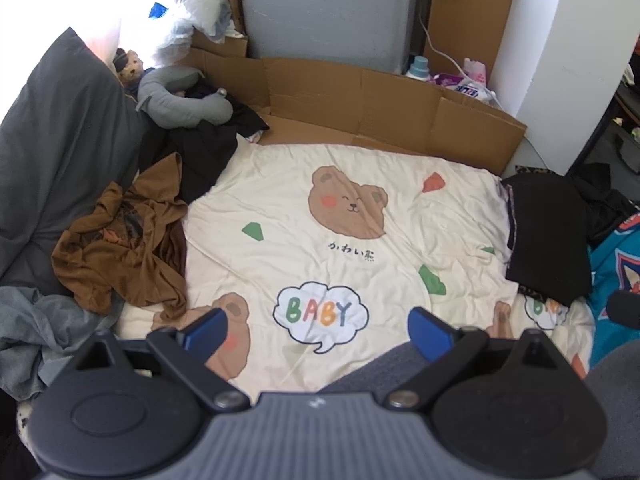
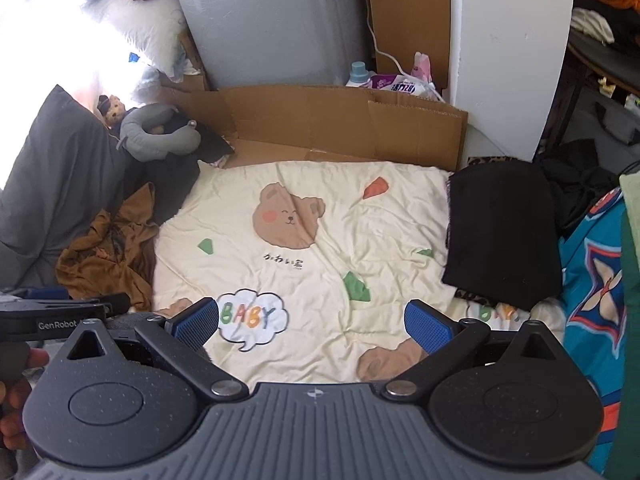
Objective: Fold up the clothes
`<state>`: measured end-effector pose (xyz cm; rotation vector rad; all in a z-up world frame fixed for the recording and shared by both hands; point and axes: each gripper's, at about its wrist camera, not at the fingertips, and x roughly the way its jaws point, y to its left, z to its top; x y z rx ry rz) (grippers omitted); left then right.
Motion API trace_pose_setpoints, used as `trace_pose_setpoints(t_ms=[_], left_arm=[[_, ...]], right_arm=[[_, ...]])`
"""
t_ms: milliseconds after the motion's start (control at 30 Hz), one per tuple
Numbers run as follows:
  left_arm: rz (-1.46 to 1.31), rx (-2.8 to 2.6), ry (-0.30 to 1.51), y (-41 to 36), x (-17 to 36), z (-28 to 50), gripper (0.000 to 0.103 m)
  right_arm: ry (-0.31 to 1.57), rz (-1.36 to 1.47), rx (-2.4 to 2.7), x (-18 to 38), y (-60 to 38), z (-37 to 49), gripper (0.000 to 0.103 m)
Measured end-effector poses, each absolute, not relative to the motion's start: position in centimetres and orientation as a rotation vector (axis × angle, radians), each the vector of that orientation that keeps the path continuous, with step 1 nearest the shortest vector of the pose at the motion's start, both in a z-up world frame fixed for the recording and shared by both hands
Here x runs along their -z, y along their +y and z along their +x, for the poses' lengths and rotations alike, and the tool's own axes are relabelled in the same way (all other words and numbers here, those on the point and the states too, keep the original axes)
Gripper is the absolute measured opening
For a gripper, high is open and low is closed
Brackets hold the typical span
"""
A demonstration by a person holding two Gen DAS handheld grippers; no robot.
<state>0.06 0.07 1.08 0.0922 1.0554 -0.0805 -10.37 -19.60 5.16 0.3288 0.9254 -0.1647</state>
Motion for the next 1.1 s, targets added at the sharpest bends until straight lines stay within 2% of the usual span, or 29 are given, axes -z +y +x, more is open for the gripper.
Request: trace_pose_setpoints(t_ms=[233,467,1100], left_arm=[[0.107,0.076,1.022,1.4,-2.5,0.6,0.098],[0.068,0.034,0.998,4.2,-3.7,1.7,0.102],[-0.014,-0.079,0.988,14.1,-3.3,6.7,0.102]], right_arm=[[0.892,0.315,0.177,-6.8,-19.8,-9.9,0.102],[0.847,0.345,0.178,-7.0,-20.1,-9.7,0.102],[0.822,0.349,0.113,-5.7,-18.7,-5.3,0.102]])
